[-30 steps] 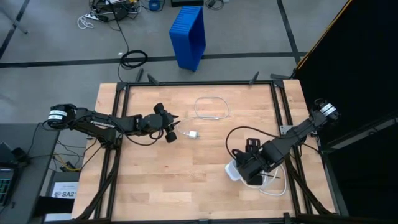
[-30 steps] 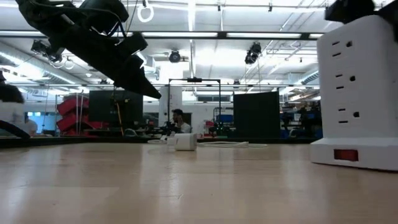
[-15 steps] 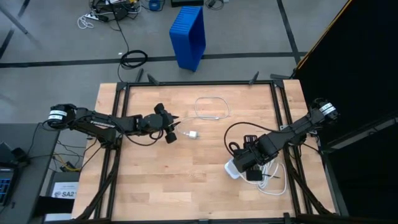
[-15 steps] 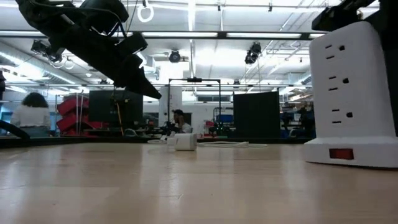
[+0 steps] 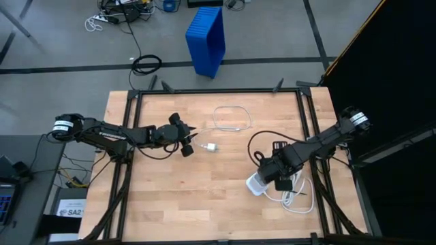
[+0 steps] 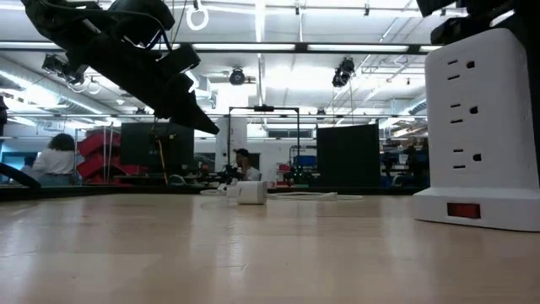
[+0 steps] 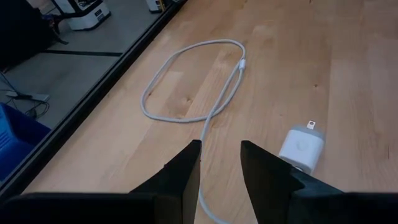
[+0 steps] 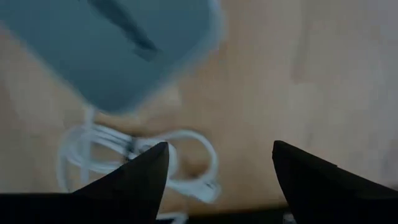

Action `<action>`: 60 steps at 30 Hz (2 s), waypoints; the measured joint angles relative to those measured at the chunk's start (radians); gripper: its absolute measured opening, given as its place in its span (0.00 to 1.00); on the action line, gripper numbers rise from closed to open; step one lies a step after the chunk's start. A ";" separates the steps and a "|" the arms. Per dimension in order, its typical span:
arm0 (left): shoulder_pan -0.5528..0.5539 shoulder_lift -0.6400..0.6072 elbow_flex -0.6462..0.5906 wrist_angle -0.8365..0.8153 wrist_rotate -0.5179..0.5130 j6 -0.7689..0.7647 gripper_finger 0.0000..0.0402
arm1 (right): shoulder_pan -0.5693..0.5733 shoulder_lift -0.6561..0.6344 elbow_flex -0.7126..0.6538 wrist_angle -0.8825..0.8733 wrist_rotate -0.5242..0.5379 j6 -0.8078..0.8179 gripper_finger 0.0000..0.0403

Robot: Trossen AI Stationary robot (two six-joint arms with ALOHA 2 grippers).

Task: Insert USB
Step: Insert the charger adapter with cable into the outlet extension

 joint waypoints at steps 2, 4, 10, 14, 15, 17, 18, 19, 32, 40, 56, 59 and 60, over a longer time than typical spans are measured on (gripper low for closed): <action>0.000 0.000 0.000 0.000 0.000 0.000 0.25 | -0.011 -0.016 0.000 -0.007 0.001 -0.007 0.63; 0.000 0.000 0.000 0.001 0.000 0.000 0.25 | -0.019 -0.034 0.000 -0.006 0.025 -0.007 0.62; 0.000 0.000 0.000 0.001 0.000 0.000 0.25 | -0.027 -0.087 0.000 0.088 0.078 -0.048 0.60; 0.000 0.000 0.000 0.000 0.000 0.000 0.25 | -0.031 -0.099 0.000 0.319 0.077 -0.159 0.62; 0.000 0.000 0.000 0.001 0.000 0.000 0.25 | -0.031 -0.100 0.000 0.380 0.074 -0.194 0.62; 0.000 0.000 0.000 0.000 0.000 0.000 0.25 | -0.031 -0.099 0.000 0.475 0.056 -0.295 0.63; 0.000 0.000 0.000 0.000 0.000 0.000 0.25 | -0.031 -0.098 0.000 0.502 0.045 -0.344 0.64; 0.000 0.000 0.000 0.000 0.000 0.000 0.25 | -0.029 -0.095 0.000 0.521 0.033 -0.390 0.65; 0.000 0.008 0.000 0.001 0.025 -0.001 0.25 | 0.002 -0.038 0.000 0.462 -0.043 -0.337 0.67; 0.000 0.055 0.000 0.026 0.027 -0.001 0.25 | 0.032 -0.014 0.001 0.396 -0.039 -0.311 0.67; 0.000 0.079 0.000 0.054 0.027 0.005 0.25 | 0.017 0.047 0.019 0.345 0.050 -0.351 0.67; 0.000 0.079 0.000 0.052 0.027 0.005 0.25 | 0.011 0.055 0.057 0.336 0.049 -0.324 0.67; 0.000 0.079 0.000 0.054 0.027 0.006 0.25 | 0.010 0.056 0.070 0.330 0.043 -0.316 0.67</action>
